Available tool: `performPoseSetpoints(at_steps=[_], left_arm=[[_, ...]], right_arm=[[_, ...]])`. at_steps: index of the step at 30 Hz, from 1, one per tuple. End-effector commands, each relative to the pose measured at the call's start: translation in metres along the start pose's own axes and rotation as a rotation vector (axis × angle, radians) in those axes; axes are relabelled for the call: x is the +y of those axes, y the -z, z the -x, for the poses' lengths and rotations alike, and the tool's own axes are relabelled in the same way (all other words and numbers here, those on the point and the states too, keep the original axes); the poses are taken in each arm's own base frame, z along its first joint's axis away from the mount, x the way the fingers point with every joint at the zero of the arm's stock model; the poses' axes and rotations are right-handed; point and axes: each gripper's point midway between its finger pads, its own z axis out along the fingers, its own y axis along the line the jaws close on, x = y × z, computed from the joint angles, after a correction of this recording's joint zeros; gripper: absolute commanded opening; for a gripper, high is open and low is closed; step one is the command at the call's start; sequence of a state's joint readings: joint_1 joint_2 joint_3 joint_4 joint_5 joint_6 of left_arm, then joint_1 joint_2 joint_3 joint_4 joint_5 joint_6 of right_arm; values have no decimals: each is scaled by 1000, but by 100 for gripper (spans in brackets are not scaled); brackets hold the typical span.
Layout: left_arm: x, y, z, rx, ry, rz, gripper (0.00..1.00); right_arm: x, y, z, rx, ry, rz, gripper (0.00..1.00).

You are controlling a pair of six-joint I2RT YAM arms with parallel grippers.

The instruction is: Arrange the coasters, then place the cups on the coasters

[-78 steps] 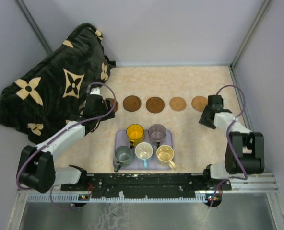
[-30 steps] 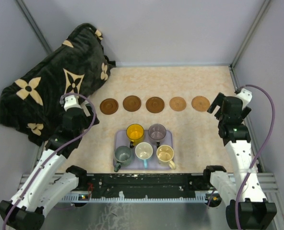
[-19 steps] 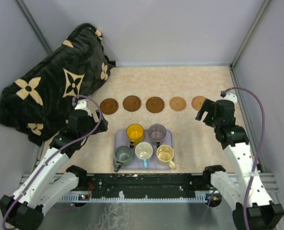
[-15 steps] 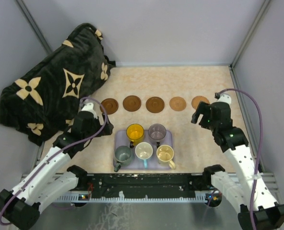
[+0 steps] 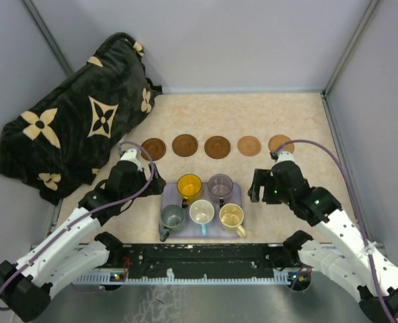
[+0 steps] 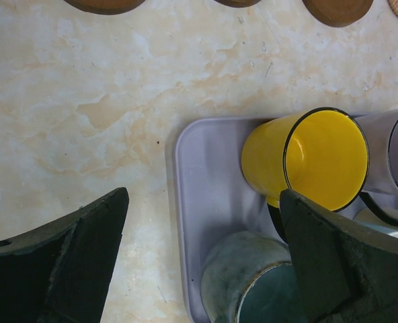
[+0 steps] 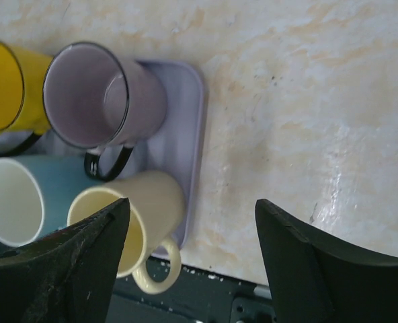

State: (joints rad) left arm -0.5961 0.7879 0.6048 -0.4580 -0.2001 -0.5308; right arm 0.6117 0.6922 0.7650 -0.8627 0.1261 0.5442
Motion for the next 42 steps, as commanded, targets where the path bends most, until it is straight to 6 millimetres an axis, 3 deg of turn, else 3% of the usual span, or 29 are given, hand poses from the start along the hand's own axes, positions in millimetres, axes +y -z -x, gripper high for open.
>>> performPoseSetpoints(at_steps=[1, 9, 15, 25, 34, 42], left_arm=[[3, 4, 8, -36, 5, 18, 100], [10, 7, 7, -51, 15, 45, 100], [14, 11, 3, -52, 30, 52, 100], [20, 14, -4, -61, 43, 57, 100], [22, 9, -7, -71, 43, 53, 100], [21, 7, -9, -69, 49, 48, 100]], right_arm=[[21, 17, -34, 94, 35, 113, 78], [51, 18, -91, 212, 182, 176, 80], [53, 11, -128, 275, 306, 87, 81], [44, -3, -123, 205, 252, -5, 79], [47, -21, -134, 207, 263, -20, 63], [52, -27, -129, 160, 244, -5, 55]])
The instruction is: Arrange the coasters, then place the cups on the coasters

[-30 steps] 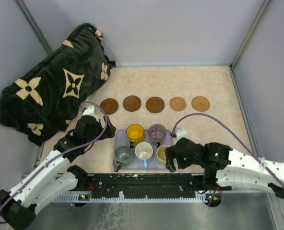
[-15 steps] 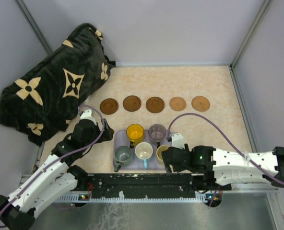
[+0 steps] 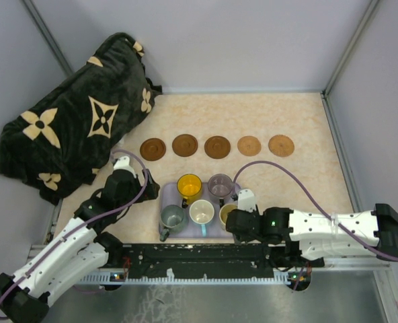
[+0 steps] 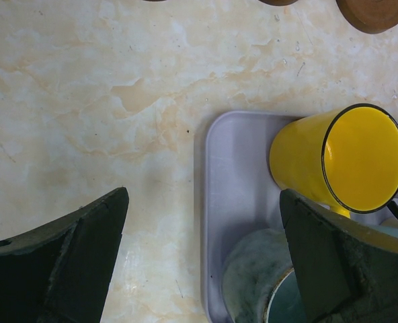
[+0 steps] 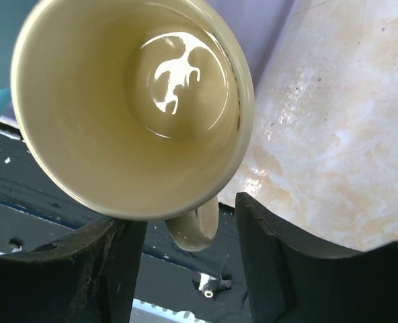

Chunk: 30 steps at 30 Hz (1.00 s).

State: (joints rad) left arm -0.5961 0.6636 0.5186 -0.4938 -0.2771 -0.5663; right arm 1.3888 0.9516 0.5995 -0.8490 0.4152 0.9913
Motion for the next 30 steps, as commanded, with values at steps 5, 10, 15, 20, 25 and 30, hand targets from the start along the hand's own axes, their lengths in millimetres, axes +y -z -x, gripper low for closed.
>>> performPoseSetpoints(at_steps=[5, 10, 15, 20, 25, 30], left_arm=[[-3, 1, 3, -23, 17, -15, 100], [-1, 3, 3, -28, 25, -13, 100], [-1, 4, 1, -29, 39, -17, 100], [-1, 3, 0, -27, 43, -19, 100], [-2, 2, 0, -26, 41, -19, 100], [-2, 1, -2, -20, 41, -19, 100]], right_arm=[[13, -5, 20, -93, -33, 11, 53], [13, -7, 22, -94, -13, -7, 47], [12, -8, 20, -84, -7, -18, 40], [10, -8, 15, -67, -9, -10, 33], [7, -6, 11, -53, -14, -9, 28], [4, -5, 8, -45, -19, -5, 0]])
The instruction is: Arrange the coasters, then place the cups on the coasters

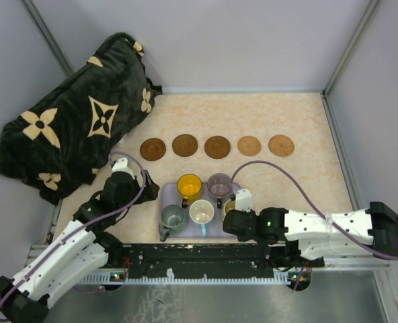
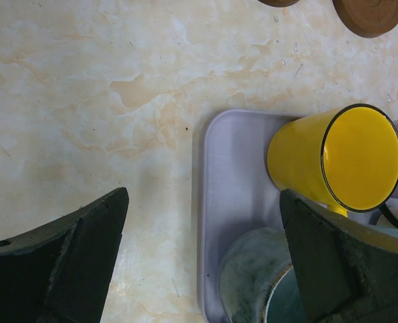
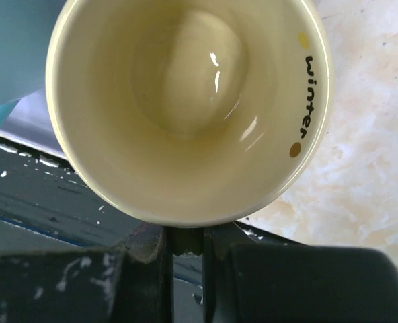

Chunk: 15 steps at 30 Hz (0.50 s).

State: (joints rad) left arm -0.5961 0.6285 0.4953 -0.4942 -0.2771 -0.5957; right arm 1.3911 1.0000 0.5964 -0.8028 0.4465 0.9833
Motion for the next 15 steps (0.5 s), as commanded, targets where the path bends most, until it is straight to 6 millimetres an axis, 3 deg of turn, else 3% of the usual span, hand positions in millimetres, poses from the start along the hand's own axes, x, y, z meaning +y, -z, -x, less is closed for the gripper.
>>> performPoseSetpoints(at_steps=[1, 8, 15], left_arm=[[-3, -1, 2, -12, 10, -13, 100], [-3, 1, 3, -21, 15, -15, 100], [-2, 3, 5, -35, 24, -13, 100]], right_arm=[[2, 3, 3, -18, -33, 16, 0], [3, 12, 12, -38, -27, 20, 0], [2, 39, 53, -146, 14, -27, 0]])
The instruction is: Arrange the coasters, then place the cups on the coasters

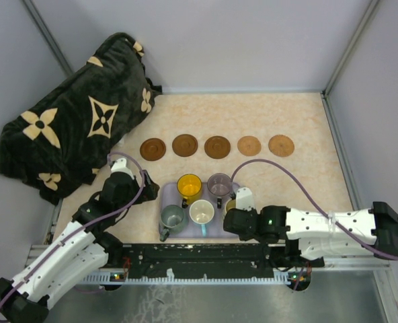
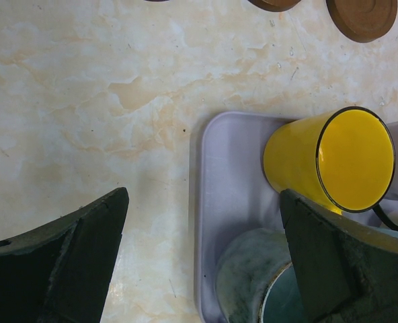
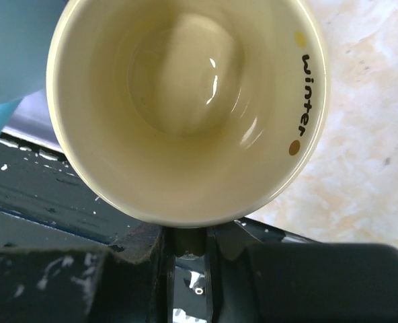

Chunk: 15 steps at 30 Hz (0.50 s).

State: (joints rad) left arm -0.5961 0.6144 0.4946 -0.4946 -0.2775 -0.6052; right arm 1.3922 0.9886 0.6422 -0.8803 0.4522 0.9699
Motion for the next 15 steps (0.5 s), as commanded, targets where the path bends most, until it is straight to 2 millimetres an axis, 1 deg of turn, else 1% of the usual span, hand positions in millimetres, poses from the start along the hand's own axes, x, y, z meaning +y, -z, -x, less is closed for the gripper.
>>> performPoseSetpoints(at_steps=[1, 2, 5, 11, 13, 15], left_arm=[[-1, 1, 4, -28, 12, -8, 100], [-1, 2, 4, -31, 12, -8, 100], [-2, 3, 7, -41, 16, -14, 100], [-3, 0, 8, -47, 6, -17, 100], [-3, -1, 8, -47, 2, -17, 100], [-5, -3, 8, -49, 1, -22, 100]], right_arm=[[5, 36, 57, -171, -12, -17, 0], [4, 40, 63, -186, -15, -29, 0], [-11, 53, 74, -220, -25, -96, 0], [-65, 78, 94, -265, -80, -294, 0], [-79, 83, 102, -270, -151, -302, 0], [-90, 85, 115, -297, -199, -290, 0]])
